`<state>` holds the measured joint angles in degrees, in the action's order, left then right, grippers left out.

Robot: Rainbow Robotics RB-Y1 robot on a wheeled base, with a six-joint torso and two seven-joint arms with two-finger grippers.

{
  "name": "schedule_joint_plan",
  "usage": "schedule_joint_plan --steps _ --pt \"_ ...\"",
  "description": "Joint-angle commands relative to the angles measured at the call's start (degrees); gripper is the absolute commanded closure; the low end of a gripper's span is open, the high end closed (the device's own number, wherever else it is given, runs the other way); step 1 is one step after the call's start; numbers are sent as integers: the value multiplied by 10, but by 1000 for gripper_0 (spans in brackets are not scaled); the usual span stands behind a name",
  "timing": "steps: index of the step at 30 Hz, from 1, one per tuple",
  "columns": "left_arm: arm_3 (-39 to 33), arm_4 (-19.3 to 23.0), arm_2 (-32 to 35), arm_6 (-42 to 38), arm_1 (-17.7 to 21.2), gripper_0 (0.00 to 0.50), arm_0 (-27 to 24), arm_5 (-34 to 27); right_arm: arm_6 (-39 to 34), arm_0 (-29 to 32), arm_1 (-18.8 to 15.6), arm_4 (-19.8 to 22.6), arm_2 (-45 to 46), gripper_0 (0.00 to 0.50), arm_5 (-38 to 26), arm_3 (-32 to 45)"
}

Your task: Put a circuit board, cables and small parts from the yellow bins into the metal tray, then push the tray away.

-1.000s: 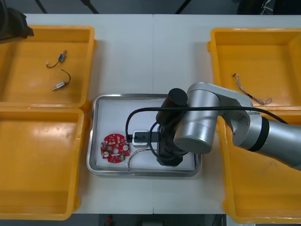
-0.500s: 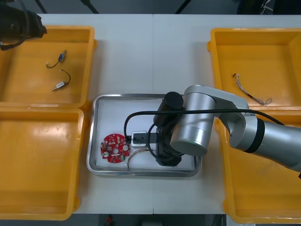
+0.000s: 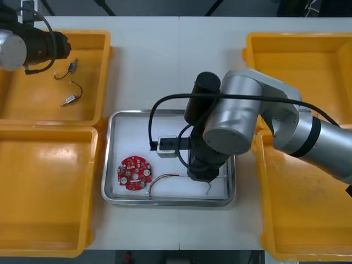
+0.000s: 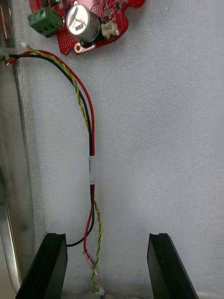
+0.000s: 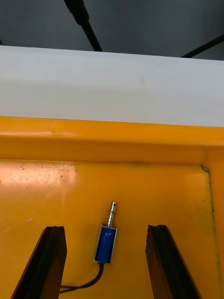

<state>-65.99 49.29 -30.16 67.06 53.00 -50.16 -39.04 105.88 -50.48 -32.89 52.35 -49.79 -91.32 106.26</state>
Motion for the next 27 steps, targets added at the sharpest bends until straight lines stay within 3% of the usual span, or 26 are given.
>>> schedule_joint_plan --steps 1,7,15,19,27 --pt "38 -10 -29 18 -21 0 -40 49 -37 -25 -10 28 57 0 -18 31" --pt "79 -10 -59 26 -38 0 -47 96 -134 -25 -48 40 96 0 -40 78" --pt "120 -10 -106 30 -52 0 -56 144 -274 -21 -120 100 160 0 -83 128" --pt "122 -3 -124 29 -51 0 -56 148 -339 2 -158 122 212 0 -110 153" --pt "126 14 -148 26 -52 0 -56 148 -450 70 -203 124 312 0 -139 194"
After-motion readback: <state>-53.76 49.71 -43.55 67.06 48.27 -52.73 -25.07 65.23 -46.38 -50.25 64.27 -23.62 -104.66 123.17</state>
